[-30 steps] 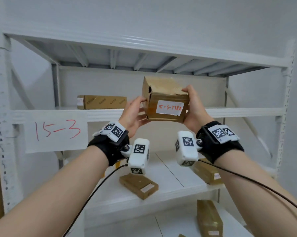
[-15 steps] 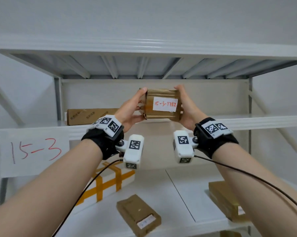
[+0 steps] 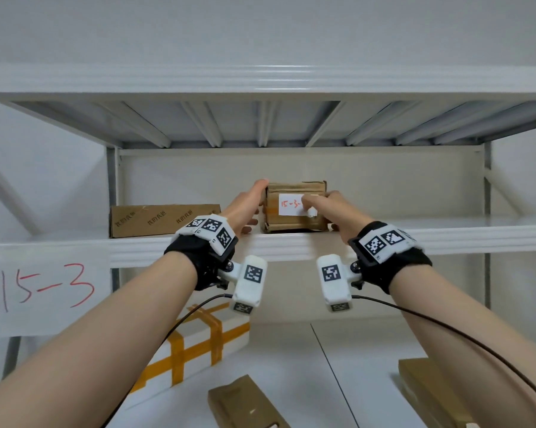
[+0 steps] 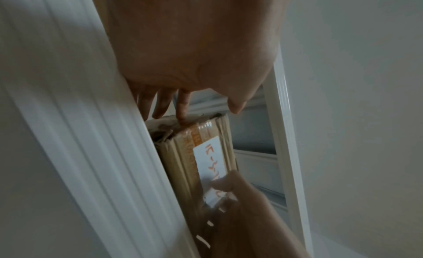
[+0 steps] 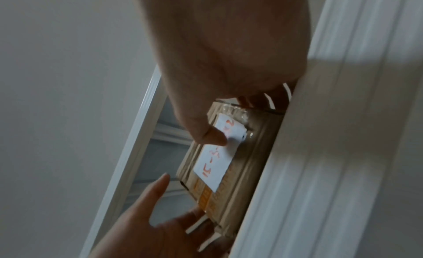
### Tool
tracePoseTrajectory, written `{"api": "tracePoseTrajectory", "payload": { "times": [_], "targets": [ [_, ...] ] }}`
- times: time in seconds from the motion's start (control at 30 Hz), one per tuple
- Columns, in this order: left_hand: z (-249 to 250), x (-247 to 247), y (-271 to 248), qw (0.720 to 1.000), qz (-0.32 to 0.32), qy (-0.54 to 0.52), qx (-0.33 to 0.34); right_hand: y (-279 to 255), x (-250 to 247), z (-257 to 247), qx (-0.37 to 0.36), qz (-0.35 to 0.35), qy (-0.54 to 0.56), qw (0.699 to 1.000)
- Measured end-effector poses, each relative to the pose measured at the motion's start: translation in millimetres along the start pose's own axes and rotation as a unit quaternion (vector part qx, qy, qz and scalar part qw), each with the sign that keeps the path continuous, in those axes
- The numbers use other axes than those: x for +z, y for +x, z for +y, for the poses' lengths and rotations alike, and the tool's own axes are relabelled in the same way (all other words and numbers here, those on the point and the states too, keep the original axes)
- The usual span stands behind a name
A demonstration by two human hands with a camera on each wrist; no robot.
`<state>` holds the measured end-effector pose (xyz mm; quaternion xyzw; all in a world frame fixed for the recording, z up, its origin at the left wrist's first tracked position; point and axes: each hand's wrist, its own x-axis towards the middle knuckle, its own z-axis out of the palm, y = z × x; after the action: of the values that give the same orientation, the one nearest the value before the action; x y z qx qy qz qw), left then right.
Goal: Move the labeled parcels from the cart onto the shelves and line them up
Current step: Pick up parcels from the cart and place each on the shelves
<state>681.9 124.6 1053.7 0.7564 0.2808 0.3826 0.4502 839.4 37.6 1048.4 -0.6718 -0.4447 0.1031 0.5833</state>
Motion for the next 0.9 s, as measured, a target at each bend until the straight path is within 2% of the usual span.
{"api": "tracePoseTrajectory", "payload": {
  "times": [0.2, 0.3, 0.43, 0.5, 0.6, 0.9],
  "targets": [
    [-4.5, 3.4, 19.8, 0.999, 0.020, 0.037, -0.026, 32.7, 1.2, 15.6, -0.013, 0.023, -0.113, 0.993],
    [-5.2, 4.4, 26.3, 0.998, -0.001, 0.050, -0.033, 44.0, 2.7, 20.3, -0.016, 0.017, -0.122, 0.992],
    [-6.3, 2.1, 35.4, 0.998, 0.022, 0.053, -0.028, 59.8, 6.3, 22.3, 0.000, 0.032, -0.143, 0.989],
    [-7.1, 2.7, 39.7, 0.996, 0.011, 0.079, -0.027, 65.8, 6.5, 23.7, 0.011, 0.041, -0.161, 0.986],
    [-6.3, 8.6, 41.3, 0.993, -0.006, 0.116, -0.020, 66.8, 4.0, 23.9, 0.011, 0.025, -0.206, 0.978],
    [-12.6, 18.5, 57.7, 0.980, 0.016, 0.194, -0.030, 69.5, 11.2, 16.1, 0.005, -0.064, -0.306, 0.950]
  ]
}}
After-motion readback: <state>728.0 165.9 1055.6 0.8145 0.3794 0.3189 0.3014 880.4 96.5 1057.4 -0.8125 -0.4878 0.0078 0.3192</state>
